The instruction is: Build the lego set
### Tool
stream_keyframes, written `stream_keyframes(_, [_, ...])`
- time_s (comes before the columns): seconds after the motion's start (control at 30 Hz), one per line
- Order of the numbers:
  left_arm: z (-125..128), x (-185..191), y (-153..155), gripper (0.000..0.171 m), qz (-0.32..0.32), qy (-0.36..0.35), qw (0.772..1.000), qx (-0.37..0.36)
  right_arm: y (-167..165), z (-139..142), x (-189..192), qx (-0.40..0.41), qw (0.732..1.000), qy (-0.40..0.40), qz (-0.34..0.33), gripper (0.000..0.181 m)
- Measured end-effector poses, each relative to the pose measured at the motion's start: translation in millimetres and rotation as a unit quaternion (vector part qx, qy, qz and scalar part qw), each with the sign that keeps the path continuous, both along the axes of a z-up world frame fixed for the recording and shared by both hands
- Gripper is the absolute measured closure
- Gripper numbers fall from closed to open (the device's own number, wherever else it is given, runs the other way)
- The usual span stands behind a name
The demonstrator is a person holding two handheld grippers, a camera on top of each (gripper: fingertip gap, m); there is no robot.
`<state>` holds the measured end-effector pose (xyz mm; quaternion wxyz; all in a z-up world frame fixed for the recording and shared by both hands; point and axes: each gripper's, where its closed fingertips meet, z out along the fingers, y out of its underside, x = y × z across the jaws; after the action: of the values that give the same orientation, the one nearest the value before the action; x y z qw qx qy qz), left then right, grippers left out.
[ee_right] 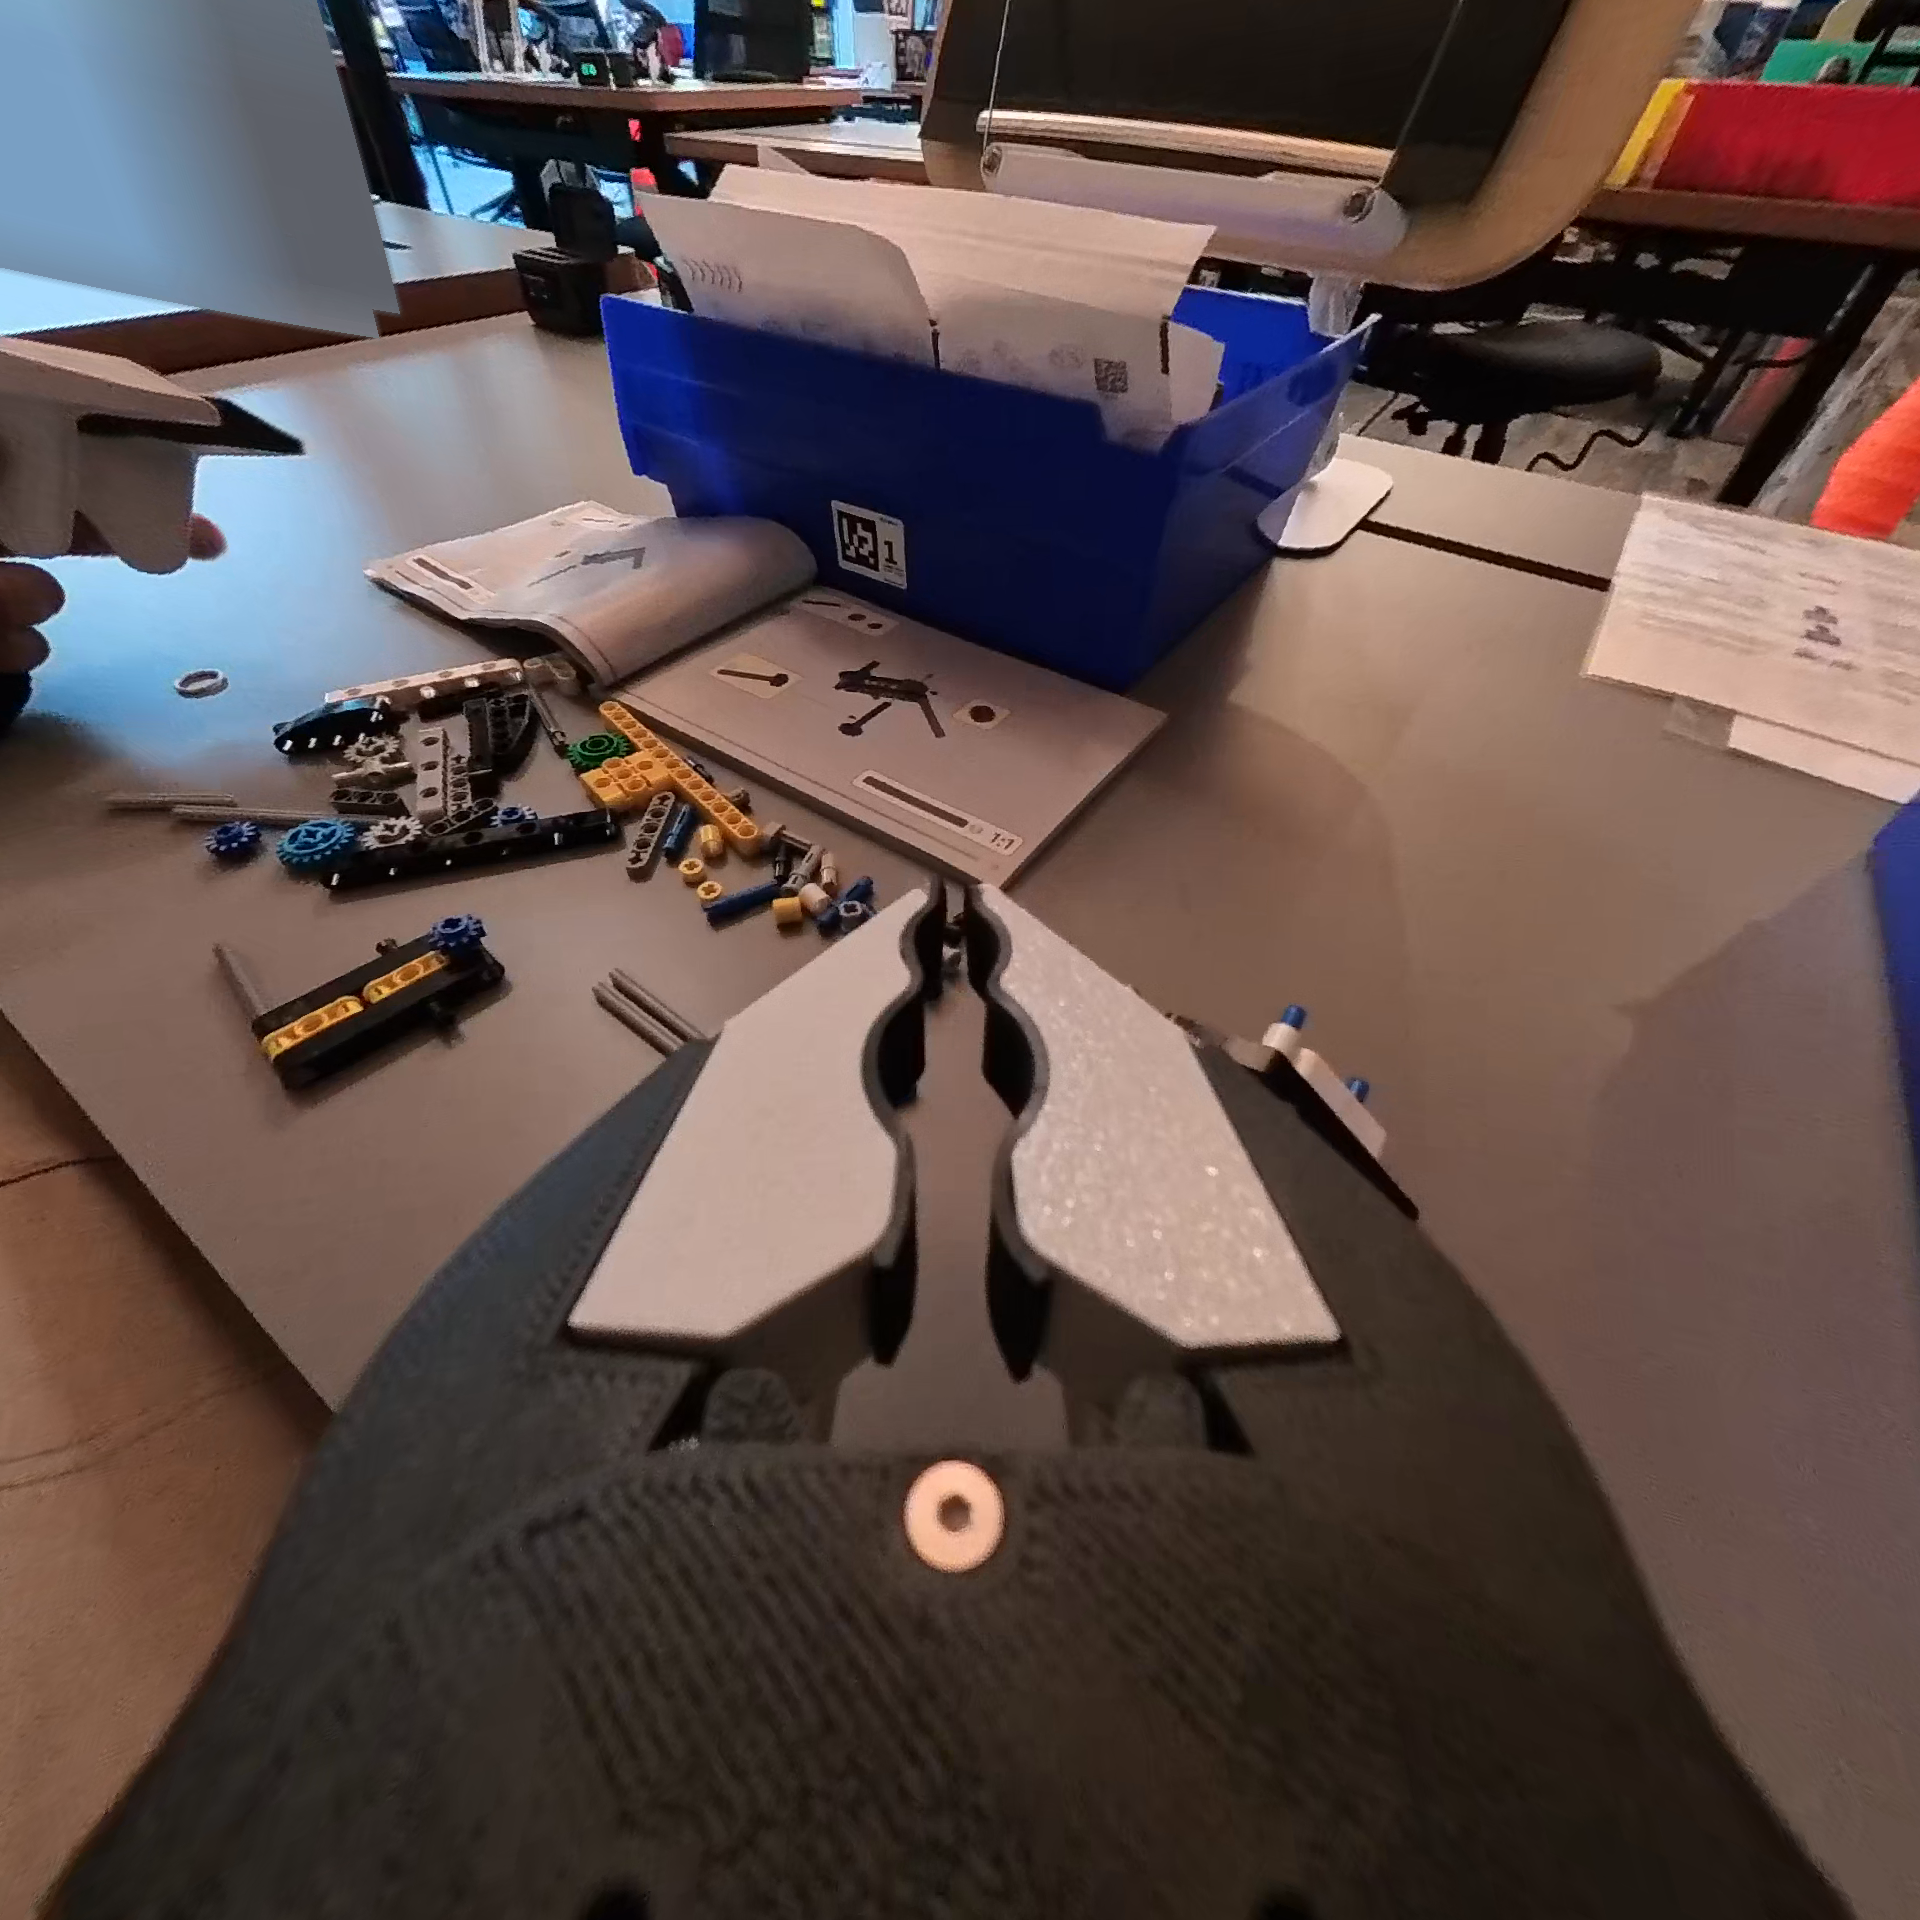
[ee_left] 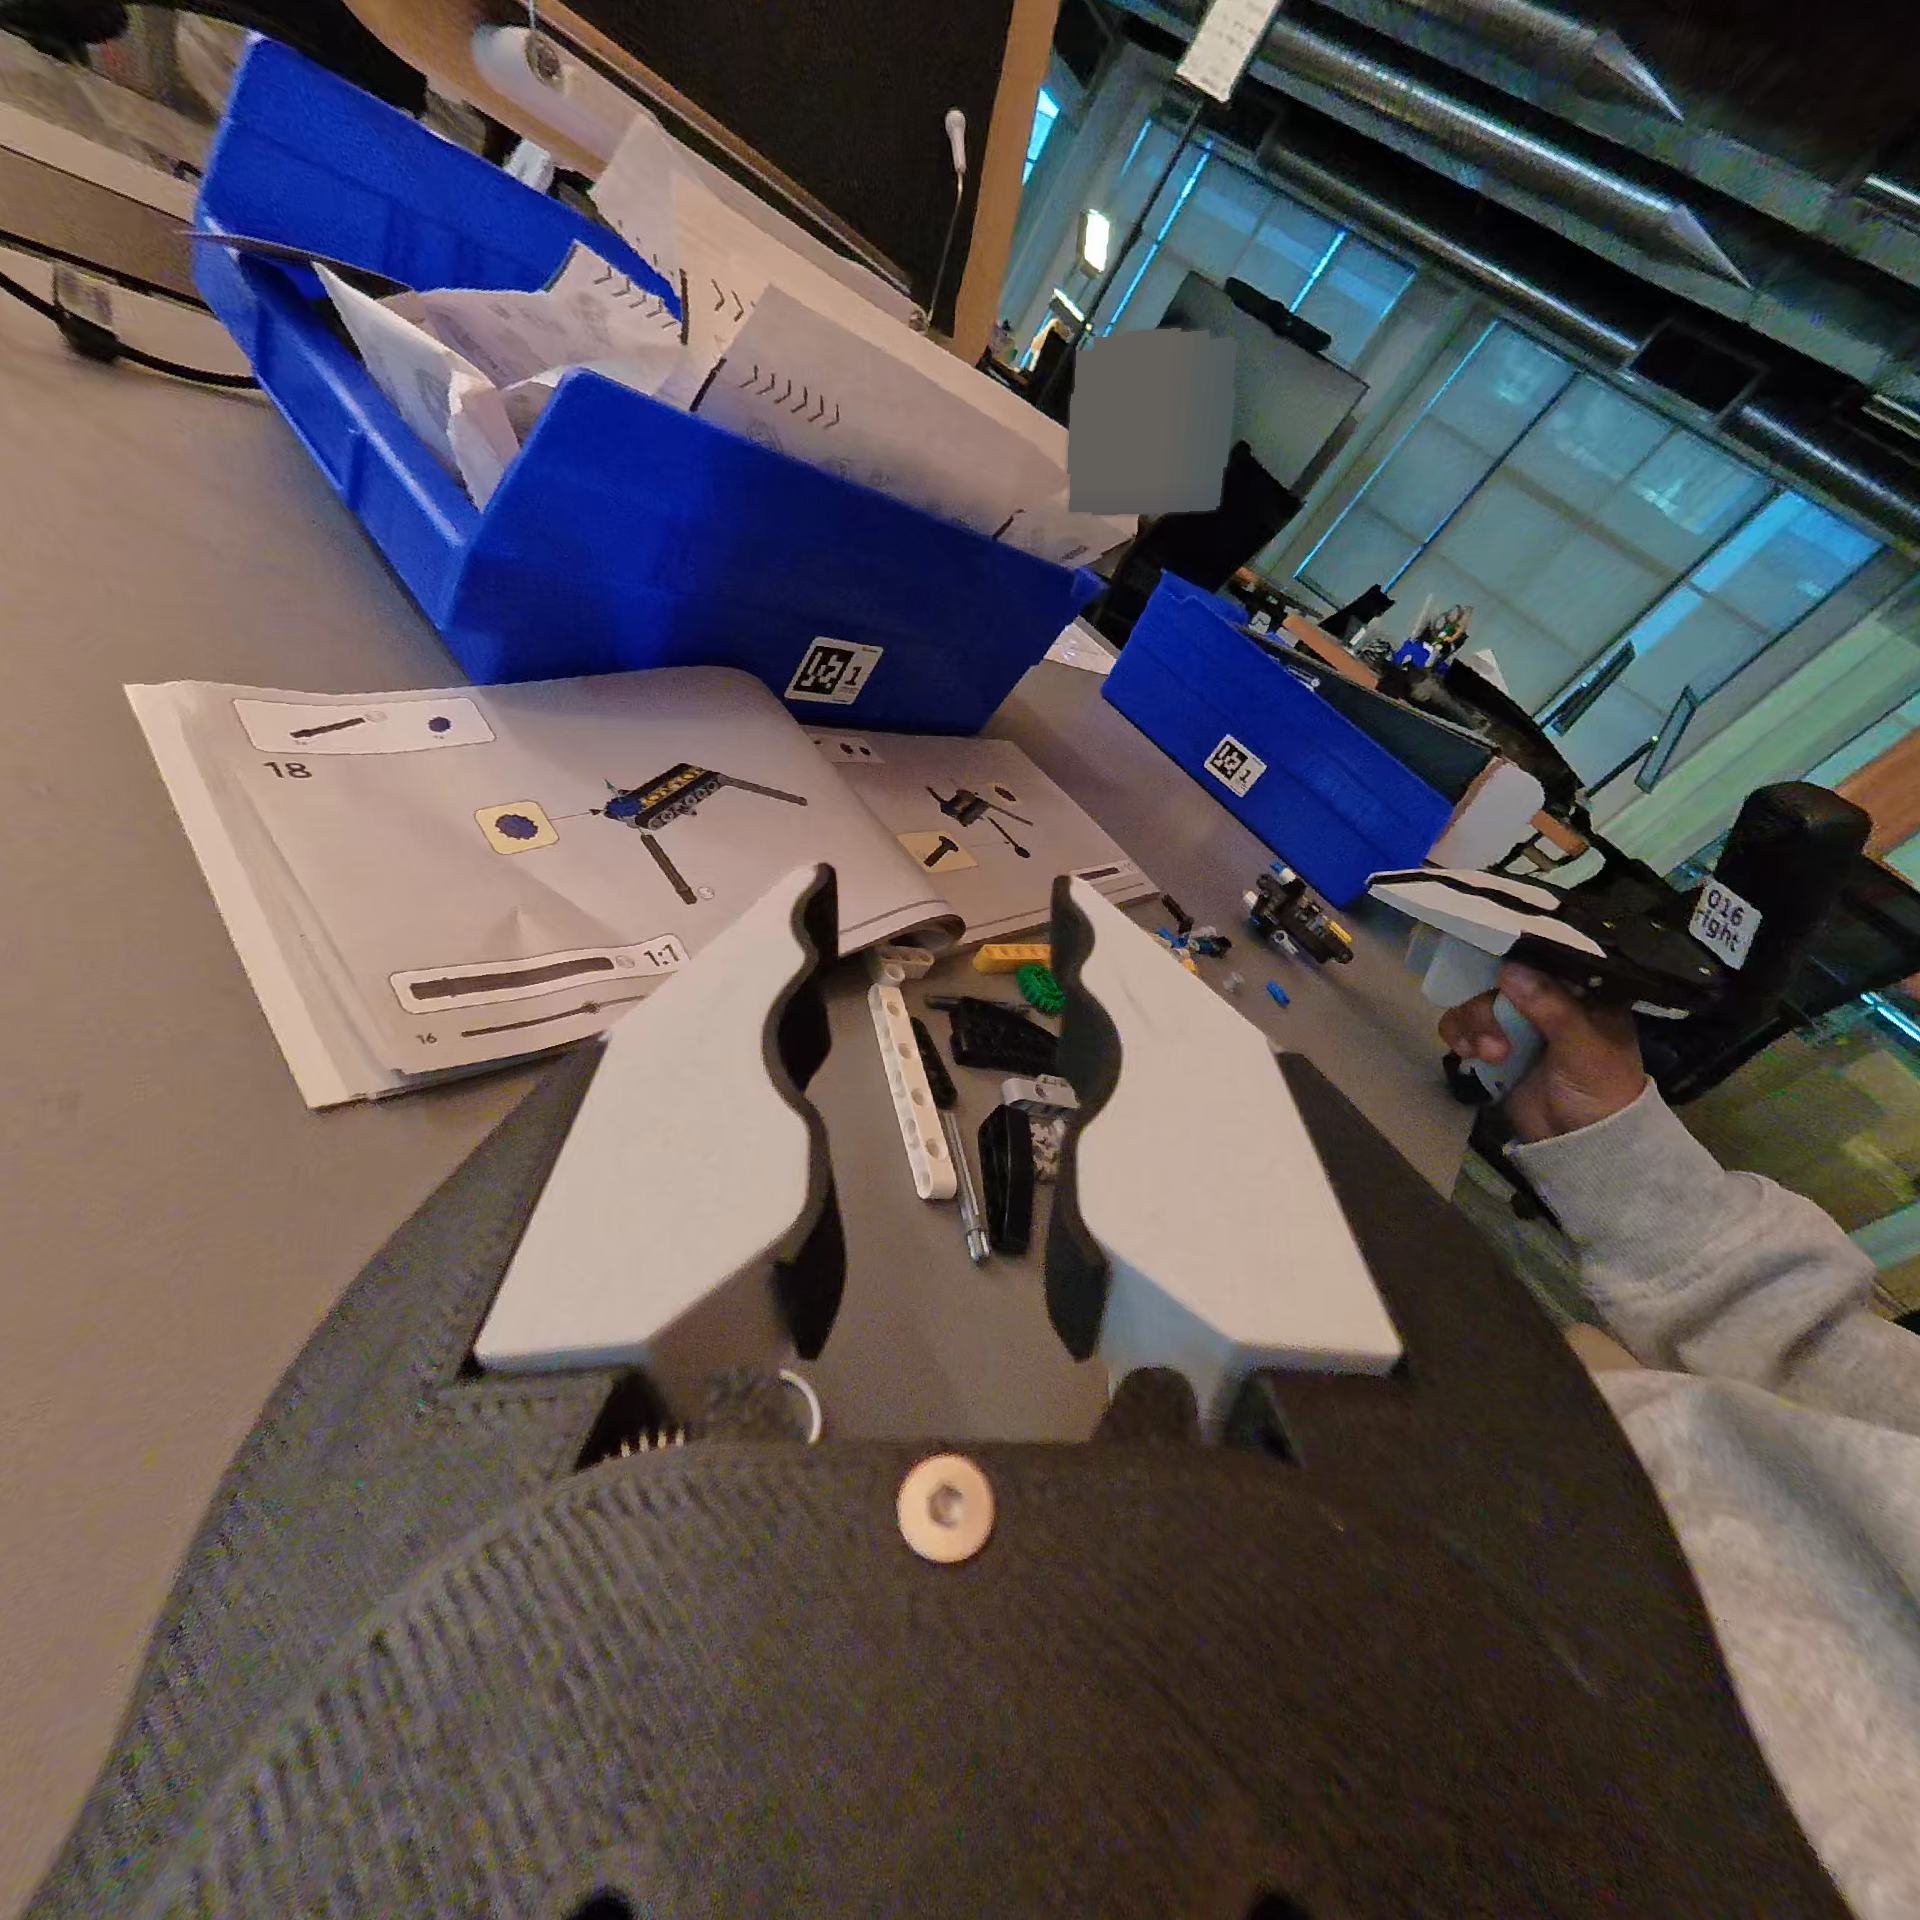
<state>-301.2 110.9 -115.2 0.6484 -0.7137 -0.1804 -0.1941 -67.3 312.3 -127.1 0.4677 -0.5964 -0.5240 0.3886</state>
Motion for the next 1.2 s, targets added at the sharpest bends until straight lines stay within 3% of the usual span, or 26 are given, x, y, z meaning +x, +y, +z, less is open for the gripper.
stream_keyframes(1.2, [-4.4, 3.6, 2.7, 0.129, -0.006, -0.003, 1.0, -0.015, 3.2, -6.2, -7.3, -0.022, 1.0, -0.017, -0.002, 0.18])
